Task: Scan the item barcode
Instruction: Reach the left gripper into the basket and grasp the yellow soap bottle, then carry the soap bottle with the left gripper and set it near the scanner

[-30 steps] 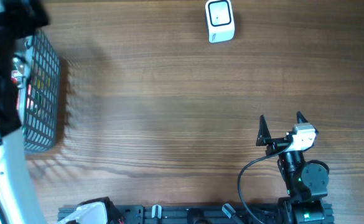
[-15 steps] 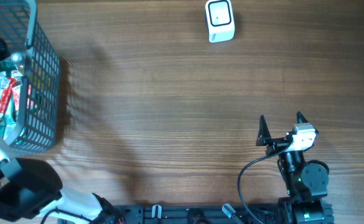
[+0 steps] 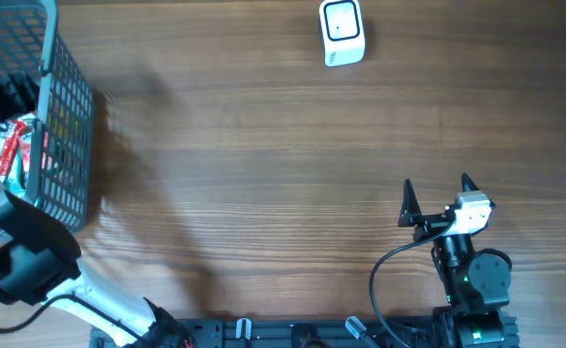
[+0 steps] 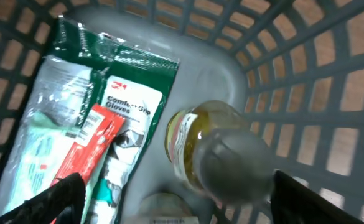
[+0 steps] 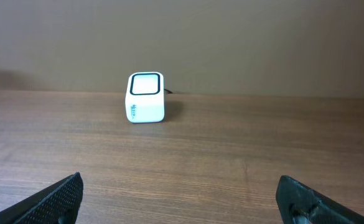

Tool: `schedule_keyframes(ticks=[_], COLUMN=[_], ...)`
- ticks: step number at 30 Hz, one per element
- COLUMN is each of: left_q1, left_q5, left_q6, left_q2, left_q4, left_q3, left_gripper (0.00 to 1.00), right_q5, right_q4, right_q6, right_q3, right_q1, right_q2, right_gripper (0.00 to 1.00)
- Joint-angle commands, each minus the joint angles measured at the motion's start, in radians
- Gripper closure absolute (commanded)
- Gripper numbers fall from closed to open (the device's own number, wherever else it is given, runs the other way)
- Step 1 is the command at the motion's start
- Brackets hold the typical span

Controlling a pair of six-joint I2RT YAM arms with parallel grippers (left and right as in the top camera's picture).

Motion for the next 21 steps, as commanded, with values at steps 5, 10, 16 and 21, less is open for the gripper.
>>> schedule_keyframes(ticks=[5, 10, 16, 21], left_q1=[-0.005, -0.009, -0.011, -0.011], left_q5=[0.064, 0.064, 0.064, 0.064], left_q6=[0.062, 0.061, 0.061, -0.003], left_q2=[0.074, 0.105, 0.106, -0.048], left_q4=[0.023, 0.029, 0.053, 0.169], left_q3=[-0.006, -0.006, -0.004, -0.002], left_gripper=[0.34, 0.45, 0.82, 0.85], right_q5=[0.012, 0.012, 0.012, 0.012], right_q4=[0.006, 0.006, 0.006, 0.006], right_q6=[-0.011, -0.011, -0.012, -0.012], right_q3=[-0.001, -0.001, -0.001, -0.001], right_q1=[0.005, 0.005, 0.005, 0.005], right_q2=[-0.004, -0.004, -0.004, -0.004], right_gripper=[0.0, 0.0, 0.0, 0.0])
